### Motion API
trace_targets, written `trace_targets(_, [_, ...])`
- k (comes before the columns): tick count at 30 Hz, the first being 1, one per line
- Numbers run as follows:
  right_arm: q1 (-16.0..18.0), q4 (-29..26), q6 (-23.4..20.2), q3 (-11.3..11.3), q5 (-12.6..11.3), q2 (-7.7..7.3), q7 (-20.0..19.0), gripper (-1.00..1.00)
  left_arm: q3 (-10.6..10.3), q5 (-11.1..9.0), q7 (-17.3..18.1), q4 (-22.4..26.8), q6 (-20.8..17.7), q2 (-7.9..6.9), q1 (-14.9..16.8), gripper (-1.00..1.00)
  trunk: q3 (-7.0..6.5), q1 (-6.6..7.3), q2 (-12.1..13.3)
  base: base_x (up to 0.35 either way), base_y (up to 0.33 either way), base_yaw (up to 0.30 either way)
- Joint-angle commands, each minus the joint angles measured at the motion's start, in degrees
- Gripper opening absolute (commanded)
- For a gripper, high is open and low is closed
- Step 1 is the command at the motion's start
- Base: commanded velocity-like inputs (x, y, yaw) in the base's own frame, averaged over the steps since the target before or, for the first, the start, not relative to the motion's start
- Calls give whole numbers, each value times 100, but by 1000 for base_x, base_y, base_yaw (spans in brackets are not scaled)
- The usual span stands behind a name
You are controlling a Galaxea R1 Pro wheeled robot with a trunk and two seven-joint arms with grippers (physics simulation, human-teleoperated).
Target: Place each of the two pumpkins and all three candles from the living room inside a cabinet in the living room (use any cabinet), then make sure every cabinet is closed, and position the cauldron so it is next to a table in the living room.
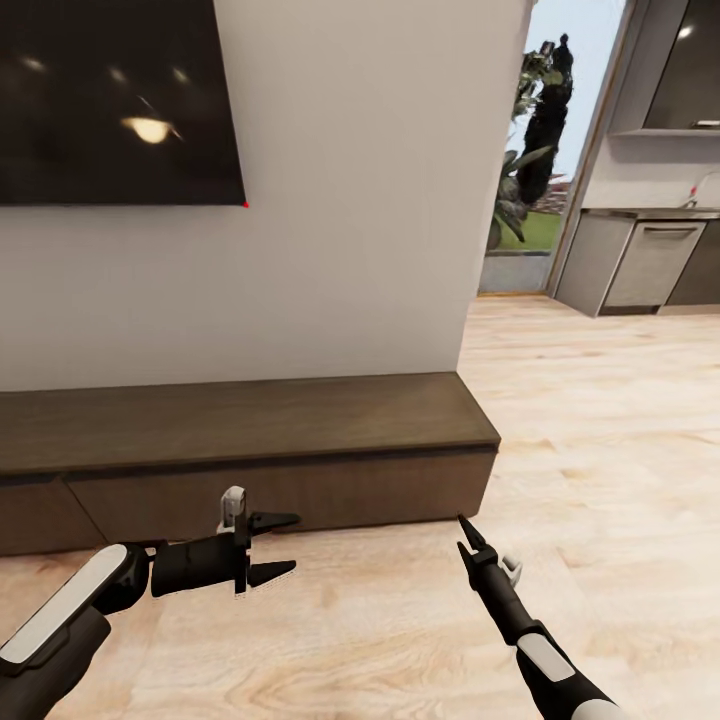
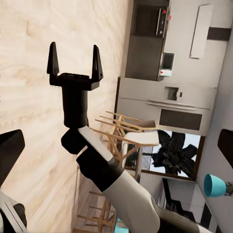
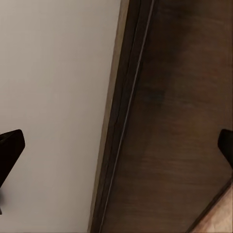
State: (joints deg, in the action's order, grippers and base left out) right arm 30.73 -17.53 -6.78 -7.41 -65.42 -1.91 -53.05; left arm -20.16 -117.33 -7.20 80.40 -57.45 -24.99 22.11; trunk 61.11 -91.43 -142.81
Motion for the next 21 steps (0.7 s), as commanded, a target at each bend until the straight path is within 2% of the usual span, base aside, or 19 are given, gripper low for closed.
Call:
trace_targets(1, [3, 4, -60, 2, -59, -1, -21, 100, -6, -62, -54, 2, -4, -1, 4, 100, 5, -2, -2, 320, 100, 0])
trace_targets(15, [3, 4, -60, 3, -59, 2, -21, 100, -14, -68, -54, 11, -4, -2, 4, 100, 5, -2, -2, 311, 27, 0])
trace_targets(21, [3, 6, -60, 3, -59, 6, -21, 100, -13, -70, -54, 8, -4, 2, 4, 100, 5, -2, -2, 102, 0, 0])
